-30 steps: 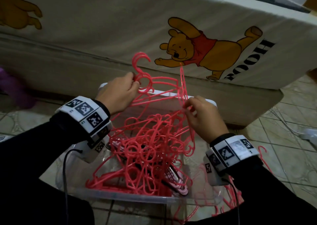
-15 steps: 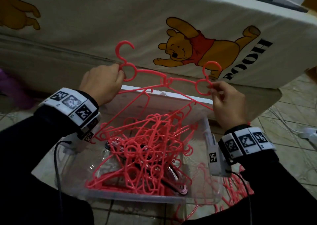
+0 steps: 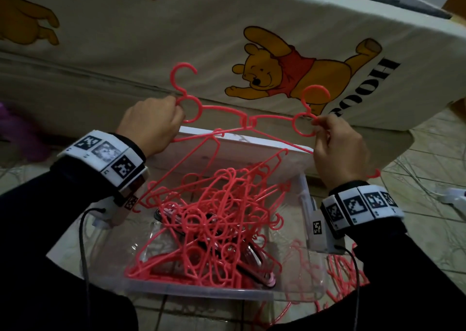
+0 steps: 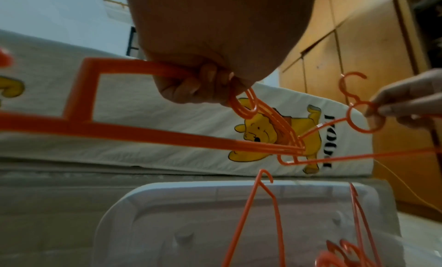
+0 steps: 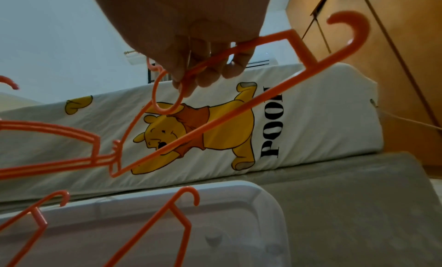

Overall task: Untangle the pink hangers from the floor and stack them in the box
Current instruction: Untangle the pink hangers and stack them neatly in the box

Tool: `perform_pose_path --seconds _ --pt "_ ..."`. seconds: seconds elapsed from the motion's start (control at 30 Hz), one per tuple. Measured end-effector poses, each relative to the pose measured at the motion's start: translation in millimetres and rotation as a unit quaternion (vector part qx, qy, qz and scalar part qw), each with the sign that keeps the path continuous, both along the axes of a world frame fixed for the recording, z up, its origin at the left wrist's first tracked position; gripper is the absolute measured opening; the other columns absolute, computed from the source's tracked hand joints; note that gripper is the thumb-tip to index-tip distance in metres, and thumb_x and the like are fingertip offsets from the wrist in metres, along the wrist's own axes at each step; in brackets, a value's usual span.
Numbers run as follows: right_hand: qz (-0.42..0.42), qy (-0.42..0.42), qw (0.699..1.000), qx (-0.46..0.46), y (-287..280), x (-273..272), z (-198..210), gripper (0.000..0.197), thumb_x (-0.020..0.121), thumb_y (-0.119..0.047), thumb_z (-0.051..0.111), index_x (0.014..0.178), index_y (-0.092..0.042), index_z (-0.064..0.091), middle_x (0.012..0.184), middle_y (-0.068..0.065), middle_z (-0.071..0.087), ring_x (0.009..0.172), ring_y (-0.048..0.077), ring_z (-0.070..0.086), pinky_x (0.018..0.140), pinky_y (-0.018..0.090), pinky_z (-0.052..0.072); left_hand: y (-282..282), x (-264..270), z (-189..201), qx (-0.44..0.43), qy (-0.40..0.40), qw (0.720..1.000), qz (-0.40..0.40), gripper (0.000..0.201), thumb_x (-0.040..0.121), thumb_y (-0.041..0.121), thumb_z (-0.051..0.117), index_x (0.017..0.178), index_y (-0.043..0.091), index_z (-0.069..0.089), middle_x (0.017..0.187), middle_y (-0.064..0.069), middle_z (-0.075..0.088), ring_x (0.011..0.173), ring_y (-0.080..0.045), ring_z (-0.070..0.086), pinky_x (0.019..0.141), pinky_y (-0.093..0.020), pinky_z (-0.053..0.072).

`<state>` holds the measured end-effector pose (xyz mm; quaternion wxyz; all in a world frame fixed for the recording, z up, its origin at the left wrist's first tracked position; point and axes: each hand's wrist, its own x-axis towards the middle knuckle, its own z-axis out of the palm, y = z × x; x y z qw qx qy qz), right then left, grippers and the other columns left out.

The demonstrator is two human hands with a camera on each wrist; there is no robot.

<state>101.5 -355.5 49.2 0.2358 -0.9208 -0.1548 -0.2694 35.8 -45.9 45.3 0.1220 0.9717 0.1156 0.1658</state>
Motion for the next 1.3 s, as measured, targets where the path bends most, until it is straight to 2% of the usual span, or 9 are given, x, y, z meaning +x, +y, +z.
perform_pose_path --seconds 0.2,0.33,0.5,0.7,0.83,0.93,1.07,1.13,1.3 --pt "-0.004 0.009 0.998 -0.066 2 0 -4 0.017 0.093 -0.014 0.046 0.105 -0.017 0.058 0.102 0.005 0.064 0.094 0.028 0.055 0.081 0.037 0.031 17 4 7 -0.063 -0.047 0.996 0.042 0.034 0.097 0.039 0.033 0.087 0.012 0.050 0.101 -0.031 0.061 0.092 -0.048 0.055 0.069 -0.042 0.035" --pt "0.118 0.058 0.989 -0.073 22 -13 -11 0.016 0.093 -0.015 0.051 0.102 -0.021 0.063 0.100 -0.003 0.066 0.092 0.019 0.055 0.077 0.028 0.024 4 1 1 -0.091 -0.009 0.994 -0.052 0.042 0.098 0.049 0.034 0.083 0.013 0.049 0.088 -0.022 0.061 0.090 -0.042 0.057 0.067 -0.040 0.037" --pt "0.267 0.085 0.959 -0.035 61 -37 -25 0.011 0.088 -0.008 0.060 0.096 -0.012 0.067 0.093 0.001 0.068 0.090 0.018 0.055 0.076 0.027 0.033 -30 -6 -5 -0.115 0.092 0.971 -0.189 0.070 0.069 0.092 0.020 0.082 0.029 0.049 0.076 0.012 0.055 0.069 -0.001 0.051 0.061 -0.030 0.038" --pt "0.271 0.102 0.953 0.091 76 -41 -24 0.011 0.087 -0.005 0.062 0.097 -0.004 0.067 0.089 0.007 0.068 0.083 0.020 0.061 0.075 0.034 0.049 -42 -7 -15 -0.117 0.113 0.954 -0.254 0.037 0.090 0.049 0.051 0.110 0.018 0.053 0.087 0.008 0.057 0.080 -0.011 0.054 0.070 -0.029 0.041" --pt "0.261 0.104 0.954 0.102 76 -34 -27 0.011 0.085 -0.007 0.067 0.095 -0.005 0.064 0.091 0.006 0.065 0.085 0.017 0.061 0.079 0.033 0.052 -38 -8 -17 -0.067 0.108 0.968 -0.218 0.030 0.092 0.048 0.050 0.103 0.020 0.052 0.090 0.005 0.061 0.081 -0.015 0.057 0.068 -0.035 0.045" --pt "0.234 0.048 0.970 0.036 77 -34 -33 0.013 0.082 -0.007 0.068 0.094 -0.007 0.063 0.094 0.006 0.060 0.092 0.020 0.054 0.081 0.033 0.046 -34 -8 -17 -0.032 0.054 0.982 -0.179 0.024 0.091 0.048 0.052 0.092 0.024 0.052 0.083 0.006 0.060 0.081 -0.020 0.059 0.064 -0.032 0.040" --pt "0.242 -0.001 0.969 -0.054 76 -36 -38 0.013 0.078 -0.004 0.067 0.090 -0.007 0.064 0.093 0.010 0.058 0.090 0.028 0.053 0.076 0.035 0.044 -23 -6 -14 0.018 0.042 0.991 -0.122 0.044 0.086 0.060 0.045 0.100 0.022 0.061 0.089 -0.003 0.068 0.088 -0.029 0.062 0.066 -0.034 0.043" --pt "0.316 0.052 0.940 -0.121 78 -40 -45 0.009 0.081 -0.005 0.061 0.089 -0.005 0.064 0.092 0.012 0.060 0.089 0.031 0.055 0.074 0.040 0.045 -21 -5 -12 0.018 0.039 0.994 -0.103 0.048 0.085 0.063 0.038 0.097 0.023 0.060 0.086 -0.004 0.067 0.085 -0.030 0.061 0.065 -0.034 0.043" --pt "0.364 0.152 0.838 -0.378 91 -58 -86 0.031 0.092 -0.012 0.043 0.120 -0.011 0.056 0.123 0.008 0.054 0.117 0.028 0.045 0.088 0.042 0.044 -23 -5 -9 0.001 0.046 0.993 -0.113 0.026 0.094 0.045 0.042 0.085 0.021 0.048 0.087 -0.009 0.065 0.085 -0.034 0.059 0.063 -0.036 0.040"
